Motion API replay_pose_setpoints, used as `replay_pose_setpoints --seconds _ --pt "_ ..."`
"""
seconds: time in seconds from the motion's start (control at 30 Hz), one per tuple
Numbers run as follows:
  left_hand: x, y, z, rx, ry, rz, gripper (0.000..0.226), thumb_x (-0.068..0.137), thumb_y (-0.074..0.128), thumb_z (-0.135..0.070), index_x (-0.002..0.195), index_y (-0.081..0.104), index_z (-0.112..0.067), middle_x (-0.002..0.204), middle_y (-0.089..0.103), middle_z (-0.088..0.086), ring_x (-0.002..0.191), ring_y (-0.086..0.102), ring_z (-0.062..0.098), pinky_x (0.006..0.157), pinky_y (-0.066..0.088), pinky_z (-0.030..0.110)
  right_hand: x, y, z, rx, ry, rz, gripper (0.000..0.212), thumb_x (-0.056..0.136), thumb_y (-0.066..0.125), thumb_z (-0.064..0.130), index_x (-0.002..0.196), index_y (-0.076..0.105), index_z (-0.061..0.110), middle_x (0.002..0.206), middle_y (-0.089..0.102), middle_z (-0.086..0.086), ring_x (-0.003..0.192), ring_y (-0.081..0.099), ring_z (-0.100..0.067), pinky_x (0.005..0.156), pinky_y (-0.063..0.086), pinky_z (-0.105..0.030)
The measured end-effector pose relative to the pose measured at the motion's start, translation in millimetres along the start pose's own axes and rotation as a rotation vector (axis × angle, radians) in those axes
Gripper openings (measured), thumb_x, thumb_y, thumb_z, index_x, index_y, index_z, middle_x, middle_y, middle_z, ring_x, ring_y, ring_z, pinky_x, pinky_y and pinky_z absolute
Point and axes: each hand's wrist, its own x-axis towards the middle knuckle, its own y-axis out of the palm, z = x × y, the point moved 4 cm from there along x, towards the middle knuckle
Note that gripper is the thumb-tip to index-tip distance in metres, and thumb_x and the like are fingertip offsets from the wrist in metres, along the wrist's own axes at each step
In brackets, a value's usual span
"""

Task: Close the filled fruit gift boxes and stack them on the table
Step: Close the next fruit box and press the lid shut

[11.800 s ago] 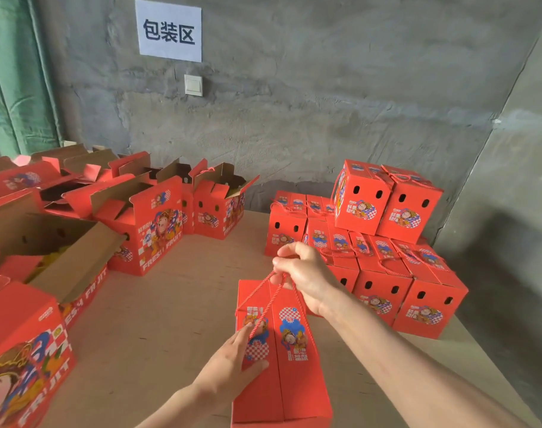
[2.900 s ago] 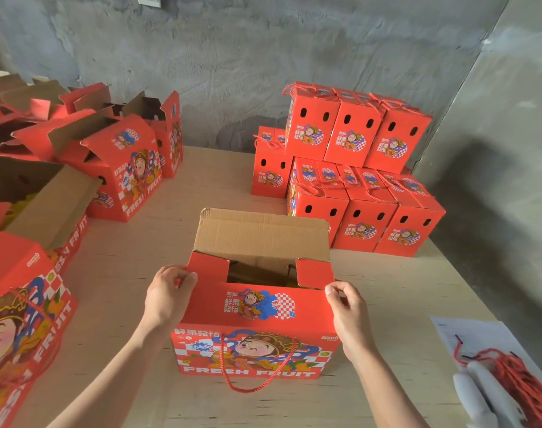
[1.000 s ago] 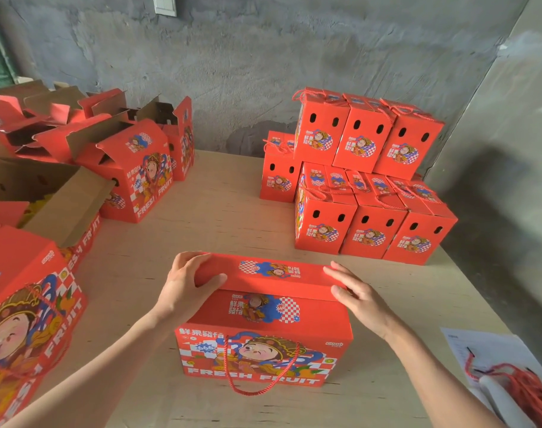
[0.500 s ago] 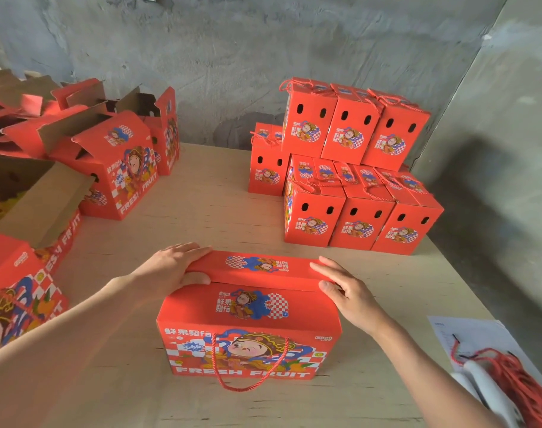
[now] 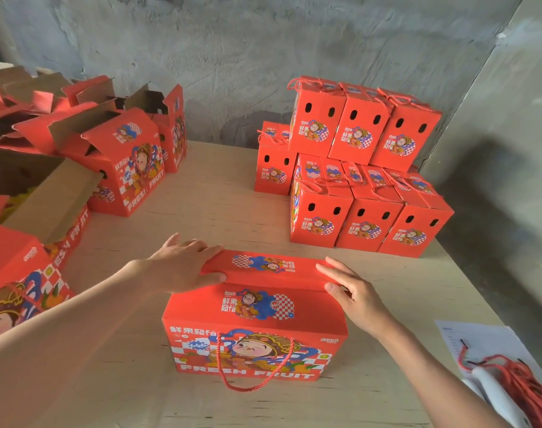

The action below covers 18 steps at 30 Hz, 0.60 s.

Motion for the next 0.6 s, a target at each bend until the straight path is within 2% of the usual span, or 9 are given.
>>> replay_pose_setpoints --seconds 0.07,0.13,0.2,0.27,0.33,0.4,0.47,0.6 --pt "7.9 -4.6 -21.5 0.031 -0.018 -0.047 0.111 0.059 0.003 -0.089 0.135 0.035 -0.017 0.128 0.051 0.004 0.123 0.045 0.02 0.114 0.008 0.05 0.0 -0.3 1.5 -0.01 0.0 0.001 0.036 0.096 0.051 0.018 0.129 0.048 0.031 0.148 0.034 0.007 0.135 0.029 -0.001 0.092 0.028 0.004" --pt "15.9 -5.6 -43.5 0.011 -0.003 -0.125 0.111 0.053 0.005 -0.092 0.119 0.044 -0.011 0.119 0.056 0.006 0.113 0.051 0.023 0.109 0.025 0.043 -0.8 -0.4 2.8 -0.027 0.013 0.008 0.036 0.096 0.051 0.018 0.131 0.05 0.027 0.149 0.034 0.005 0.136 0.029 -0.004 0.096 0.029 0.0" --pt "23.2 -3.9 -50.6 -0.023 -0.002 -0.159 0.114 0.051 0.006 -0.092 0.125 0.041 -0.012 0.123 0.054 0.008 0.113 0.051 0.026 0.099 0.037 0.037 -0.6 -3.6 5.0 -0.089 0.032 0.029 0.037 0.097 0.05 0.022 0.133 0.05 0.028 0.15 0.032 0.008 0.139 0.028 -0.006 0.105 0.028 -0.011" --pt "26.3 -0.6 -47.8 -0.019 0.003 -0.14 0.119 0.05 0.002 -0.091 0.141 0.028 -0.019 0.13 0.049 0.008 0.119 0.047 0.029 0.1 0.038 0.039 3.4 -7.2 8.4 -0.299 0.024 0.093 0.039 0.099 0.044 0.03 0.138 0.043 0.036 0.153 0.027 0.009 0.143 0.02 -0.008 0.112 0.018 -0.02" --pt "28.4 1.4 -44.9 -0.001 0.016 -0.112 0.119 0.049 -0.001 -0.09 0.146 0.019 -0.025 0.132 0.046 0.009 0.121 0.044 0.03 0.101 0.037 0.04 13.3 -4.4 15.0 -0.558 0.004 0.222 0.043 0.101 0.032 0.038 0.142 0.025 0.048 0.158 0.012 0.007 0.146 0.003 -0.012 0.117 0.003 -0.031" --pt "29.0 1.7 -45.5 0.003 0.022 -0.092 0.118 0.049 -0.001 -0.09 0.147 0.016 -0.027 0.132 0.045 0.008 0.122 0.043 0.029 0.102 0.036 0.04 22.9 5.2 21.1 -0.668 0.024 0.373 0.044 0.1 0.021 0.047 0.139 0.004 0.061 0.159 -0.004 0.005 0.146 -0.007 -0.018 0.116 -0.006 -0.04" --pt "28.8 2.2 -46.4 0.001 0.021 -0.098 0.118 0.049 -0.002 -0.089 0.148 0.015 -0.028 0.133 0.045 0.008 0.122 0.042 0.029 0.102 0.035 0.04 28.7 14.0 25.6 -0.666 0.025 0.443 0.043 0.1 0.017 0.05 0.135 -0.003 0.065 0.16 -0.002 0.002 0.147 -0.003 -0.022 0.116 -0.003 -0.043" --pt "26.0 2.2 -44.9 0.0 0.013 -0.102 0.116 0.051 -0.003 -0.087 0.148 0.014 -0.027 0.134 0.043 0.009 0.123 0.041 0.03 0.103 0.036 0.041 26.4 17.2 24.7 -0.601 -0.057 0.357 0.045 0.101 0.024 0.045 0.139 0.005 0.06 0.151 0.019 0.002 0.139 0.014 -0.017 0.113 0.018 -0.038"
